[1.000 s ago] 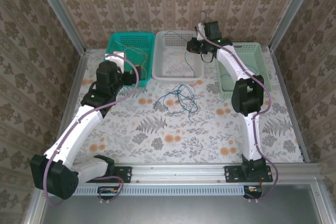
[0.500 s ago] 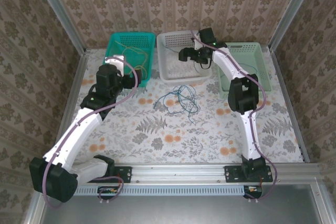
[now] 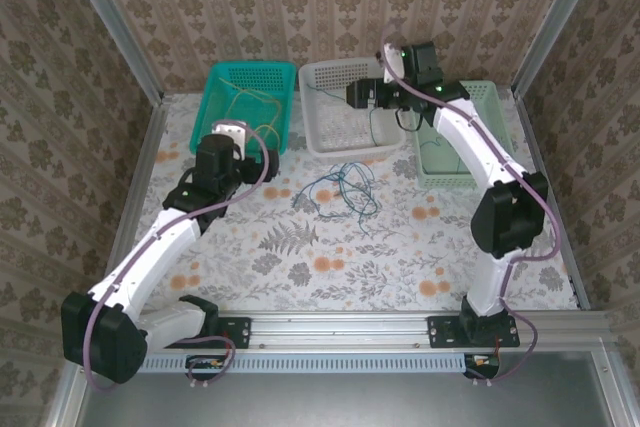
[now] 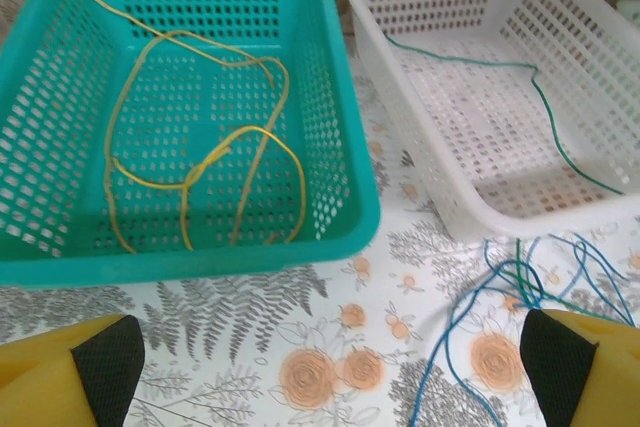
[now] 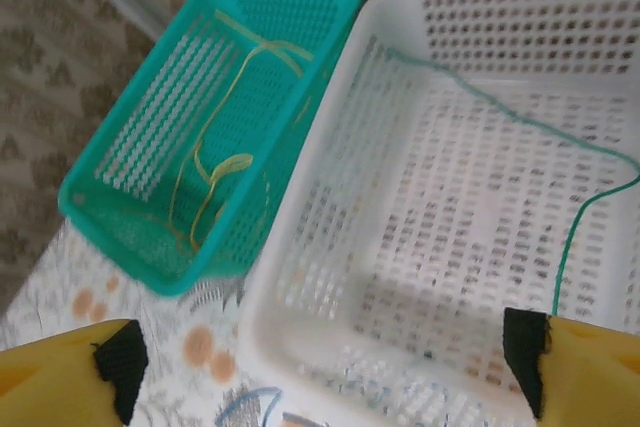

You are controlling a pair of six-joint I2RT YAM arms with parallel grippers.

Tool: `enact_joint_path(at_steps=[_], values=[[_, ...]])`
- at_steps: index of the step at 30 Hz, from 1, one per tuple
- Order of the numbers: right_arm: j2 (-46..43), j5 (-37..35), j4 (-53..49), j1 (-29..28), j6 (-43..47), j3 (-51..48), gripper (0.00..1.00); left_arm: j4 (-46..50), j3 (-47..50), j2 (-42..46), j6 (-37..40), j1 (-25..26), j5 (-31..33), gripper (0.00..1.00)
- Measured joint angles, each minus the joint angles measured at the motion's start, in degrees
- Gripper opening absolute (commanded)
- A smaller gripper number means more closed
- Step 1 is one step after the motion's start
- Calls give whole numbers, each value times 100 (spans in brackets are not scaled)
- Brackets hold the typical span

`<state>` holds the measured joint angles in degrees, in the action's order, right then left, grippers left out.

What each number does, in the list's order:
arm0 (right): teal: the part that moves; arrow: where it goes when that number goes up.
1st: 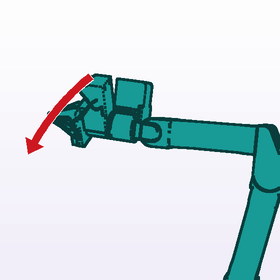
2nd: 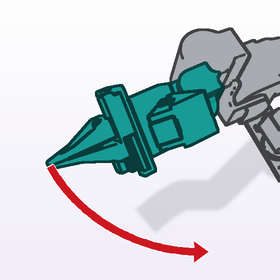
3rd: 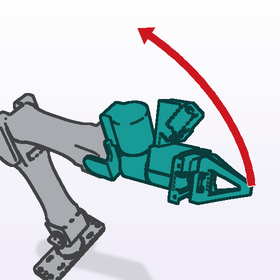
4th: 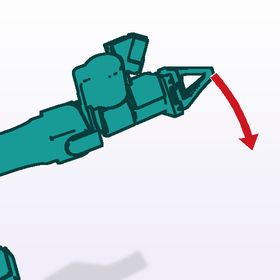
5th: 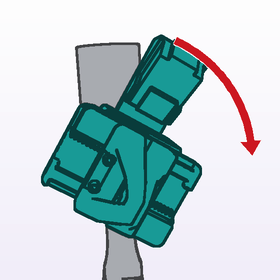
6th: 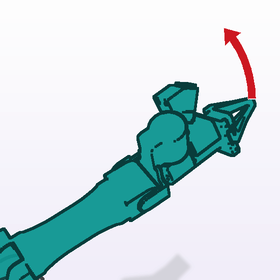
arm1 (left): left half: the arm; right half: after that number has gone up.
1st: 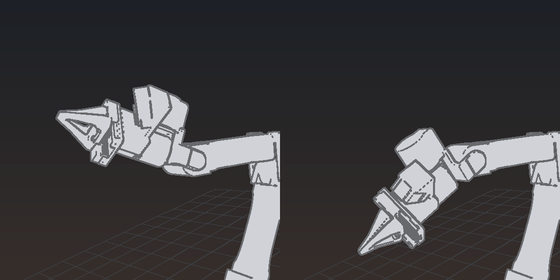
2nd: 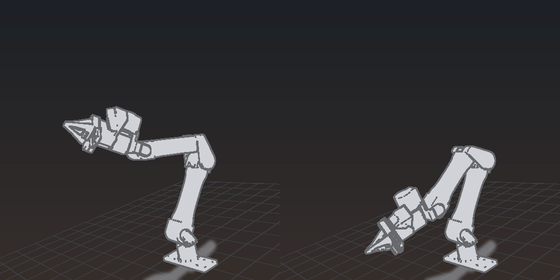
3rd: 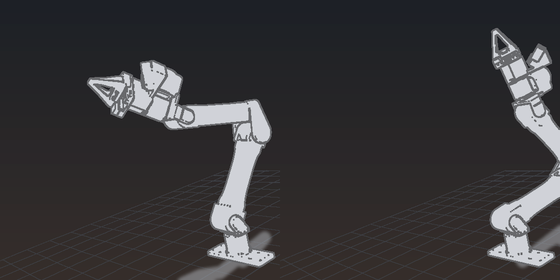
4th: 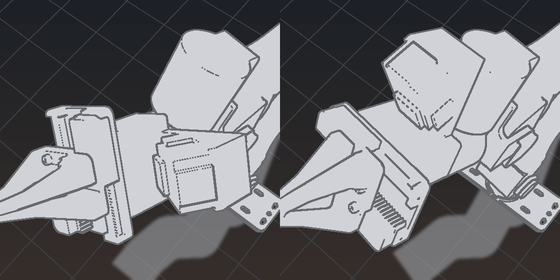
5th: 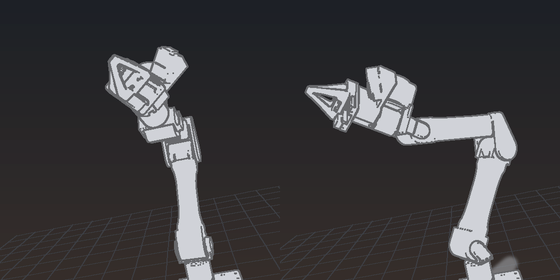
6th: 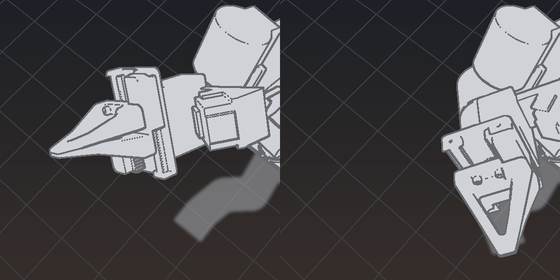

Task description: Untangle the cables

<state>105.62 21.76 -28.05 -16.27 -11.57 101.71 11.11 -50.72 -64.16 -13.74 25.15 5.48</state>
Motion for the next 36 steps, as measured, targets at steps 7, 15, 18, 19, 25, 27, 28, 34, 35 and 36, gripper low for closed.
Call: enact_joint_path(at_steps=[7, 15, 18, 19, 25, 27, 28, 34, 35, 36], values=[[-656, -328, -42, -496, 546, -2159, 63, -42, 282, -321, -190, 262, -273, 100], [-678, -962, -190, -581, 514, -3429, 51, -116, 385, -767, -476, 474, -529, 100], [-678, -1069, -164, -612, 446, -3659, 51, -131, 385, -815, -531, 535, -570, 100], [-678, -1102, -164, -632, 428, -3729, 51, -131, 385, -824, -551, 555, -575, 100], [-610, -1215, -70, -688, 356, -3958, 46, -160, 385, -826, -608, 564, -575, 100], [-514, -1241, -7, -706, 304, -3971, 42, -168, 385, -826, -612, 564, -575, 100], [-474, -1252, 31, -719, 273, -3978, 41, -168, 385, -826, -614, 564, -575, 100], [-223, -1386, 223, -778, 195, -3985, 37, -168, 385, -826, -619, 597, -573, 100], [-186, -1445, 232, -791, 192, -3980, 34, -168, 385, -826, -619, 608, -575, 100], [-177, -1480, 227, -791, 186, -3969, 32, -168, 385, -826, -619, 608, -573, 100]])
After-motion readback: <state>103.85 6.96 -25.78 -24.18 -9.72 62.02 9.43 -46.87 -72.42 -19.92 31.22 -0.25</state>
